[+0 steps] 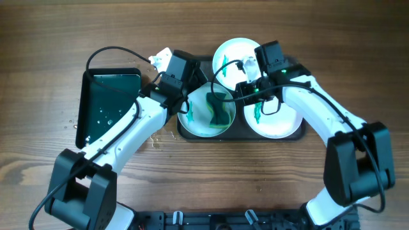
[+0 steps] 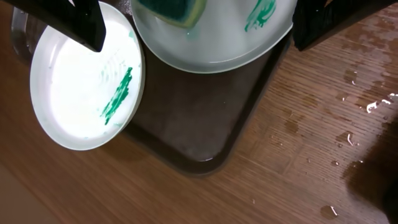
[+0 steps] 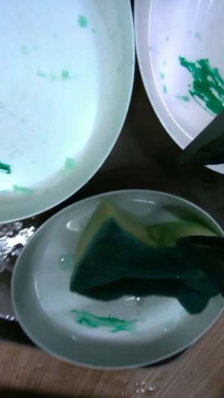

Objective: Clean dirty plates on tray and stack at the side
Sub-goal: 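Reach the right gripper to the front-left plate rim and grasp it, then scrub the front-left plate with the sponge while the right gripper holds it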

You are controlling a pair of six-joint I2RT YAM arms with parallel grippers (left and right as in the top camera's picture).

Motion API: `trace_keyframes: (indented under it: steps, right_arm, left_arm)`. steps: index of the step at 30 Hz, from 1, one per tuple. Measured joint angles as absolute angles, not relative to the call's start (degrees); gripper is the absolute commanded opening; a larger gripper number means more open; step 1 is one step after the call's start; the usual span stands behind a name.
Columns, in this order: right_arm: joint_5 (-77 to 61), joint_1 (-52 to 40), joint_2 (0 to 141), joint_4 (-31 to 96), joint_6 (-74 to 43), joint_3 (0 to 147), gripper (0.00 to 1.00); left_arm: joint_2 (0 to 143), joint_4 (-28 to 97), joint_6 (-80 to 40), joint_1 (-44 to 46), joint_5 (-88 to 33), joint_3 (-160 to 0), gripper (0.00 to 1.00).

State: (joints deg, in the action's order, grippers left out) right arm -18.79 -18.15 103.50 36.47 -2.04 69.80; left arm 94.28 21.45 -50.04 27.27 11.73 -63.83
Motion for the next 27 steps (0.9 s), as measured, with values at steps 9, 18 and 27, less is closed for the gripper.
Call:
trace_keyframes:
  steps: [9, 18, 27]
  right_arm:
    - [-18.8, -18.8, 108.7, 33.8, -1.6, 69.8, 0.33]
    - [-17.7, -20.3, 111.9, 31.5, 0.3, 69.8, 0.3]
    - [-16.4, -20.3, 113.3, 30.5, -0.1, 70.1, 0.11]
  left_arm:
    - [94.3, 24.9, -50.0, 27.2, 10.8, -63.8, 0.88]
    - [94.3, 25.1, -50.0, 27.2, 9.3, -63.8, 0.83]
    - [95.4, 25.7, -47.6, 27.2, 2.9, -63.8, 0.57]
